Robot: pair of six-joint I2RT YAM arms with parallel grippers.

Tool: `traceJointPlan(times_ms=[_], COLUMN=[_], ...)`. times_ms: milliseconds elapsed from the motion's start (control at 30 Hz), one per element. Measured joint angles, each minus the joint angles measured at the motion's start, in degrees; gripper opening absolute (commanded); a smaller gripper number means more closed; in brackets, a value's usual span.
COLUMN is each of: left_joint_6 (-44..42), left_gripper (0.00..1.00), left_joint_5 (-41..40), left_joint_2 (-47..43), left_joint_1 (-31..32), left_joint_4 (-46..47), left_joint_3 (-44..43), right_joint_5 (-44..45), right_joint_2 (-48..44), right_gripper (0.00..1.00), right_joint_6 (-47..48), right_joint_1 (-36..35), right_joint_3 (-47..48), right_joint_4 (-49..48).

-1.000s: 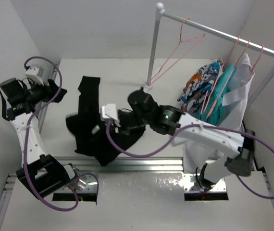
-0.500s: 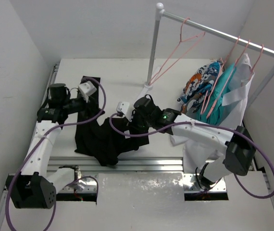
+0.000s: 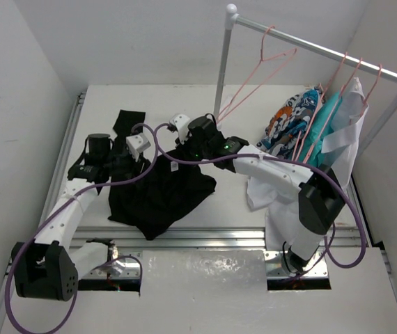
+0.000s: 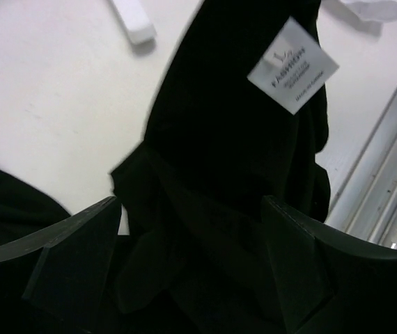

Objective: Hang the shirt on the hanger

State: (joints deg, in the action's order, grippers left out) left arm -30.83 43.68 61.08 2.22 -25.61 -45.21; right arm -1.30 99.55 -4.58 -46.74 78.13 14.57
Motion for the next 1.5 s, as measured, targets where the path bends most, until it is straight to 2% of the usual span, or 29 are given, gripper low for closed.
traceJointPlan(times_ms=[167, 333, 567, 600, 633, 700, 733, 867, 900, 933, 1067, 1100, 1133, 1167, 1200, 1267, 1300, 1400, 1500], left_joint_6=[3.72, 7.56, 8.22, 8.22, 8.20, 8.07, 7.85, 7.06, 6.86, 6.86, 6.32, 6.51, 7.08, 7.69, 8.61, 10.19, 10.78, 11.80, 11.96], left_gripper=[0.80, 0.76, 0.74, 0.71, 0.60, 0.52, 0.43, 0.21, 0.04, 0.00, 0.00, 0.00, 0.00, 0.00, 0.00, 0.00, 0.00, 0.00, 0.00], left_joint_5=[0.46, -5.31, -5.07, -4.74, -4.52, -4.35, -4.17, -1.66, -0.61, 0.31, 1.88, 1.66, 0.76, -0.70, -2.78, -8.00, -11.72, -21.27, -27.47], left_joint_2=[0.68, 1.92, 5.18, 5.53, 5.81, 6.05, 6.05, 6.08, 6.08, 6.08, 5.88, 5.66, 5.33, 4.96, 4.59, 4.37, 4.37, 4.37, 3.91], left_joint_1=[0.00, 0.02, 0.02, 0.02, 0.02, 0.02, 0.02, 0.02, 0.02, 0.04, 0.09, 0.09, 0.09, 0.09, 0.09, 0.09, 0.09, 0.09, 0.09], left_joint_4=[4.02, 10.88, 10.99, 10.82, 10.73, 10.69, 10.62, 9.77, 9.29, 8.68, 7.61, 7.56, 7.61, 7.74, 7.96, 8.33, 8.72, 10.25, 10.84], left_joint_3=[4.44, 4.92, 5.38, 5.38, 5.38, 5.55, 5.62, 5.70, 5.70, 5.70, 5.68, 5.68, 5.68, 5.68, 5.66, 5.33, 5.09, 4.66, 4.35], right_joint_5=[-0.81, -3.06, -5.16, -5.38, -5.57, -6.03, -6.25, -6.36, -6.34, -6.32, -6.10, -5.99, -5.84, -5.62, -5.33, -4.92, -4.87, -5.33, -6.54], right_joint_2=[-0.09, -0.96, -3.21, -3.37, -3.41, -3.45, -3.45, -3.48, -3.48, -3.48, -3.48, -3.50, -3.50, -3.50, -3.50, -3.52, -3.58, -4.39, -6.84], right_gripper=[0.00, 0.00, 0.00, 0.00, 0.00, 0.00, 0.00, 0.00, 0.00, 0.00, 0.01, 0.06, 0.17, 0.36, 0.70, 0.92, 0.99, 0.99, 0.99], right_joint_6=[-0.66, -1.33, -2.01, -2.16, -2.23, -2.43, -2.58, -2.82, -2.89, -2.95, -2.99, -2.99, -3.06, -3.23, -3.43, -3.41, -3.45, -3.13, -3.10], right_joint_1=[0.02, 0.02, 0.00, -0.02, -0.07, -0.26, -0.28, -0.28, -0.28, -0.28, -0.28, -0.28, -0.28, -0.28, -0.28, -0.28, -0.28, -0.26, -0.26], right_joint_3=[-1.14, -2.78, -3.85, -3.85, -3.85, -3.85, -3.85, -4.00, -4.00, -4.00, -4.04, -4.09, -4.11, -4.15, -4.20, -4.20, -4.20, -4.17, -4.17], right_joint_4=[-0.98, -2.32, -4.76, -5.22, -5.53, -5.60, -5.60, -5.90, -5.95, -5.95, -5.95, -5.97, -5.95, -5.95, -5.86, -5.42, -4.96, -2.78, -0.31])
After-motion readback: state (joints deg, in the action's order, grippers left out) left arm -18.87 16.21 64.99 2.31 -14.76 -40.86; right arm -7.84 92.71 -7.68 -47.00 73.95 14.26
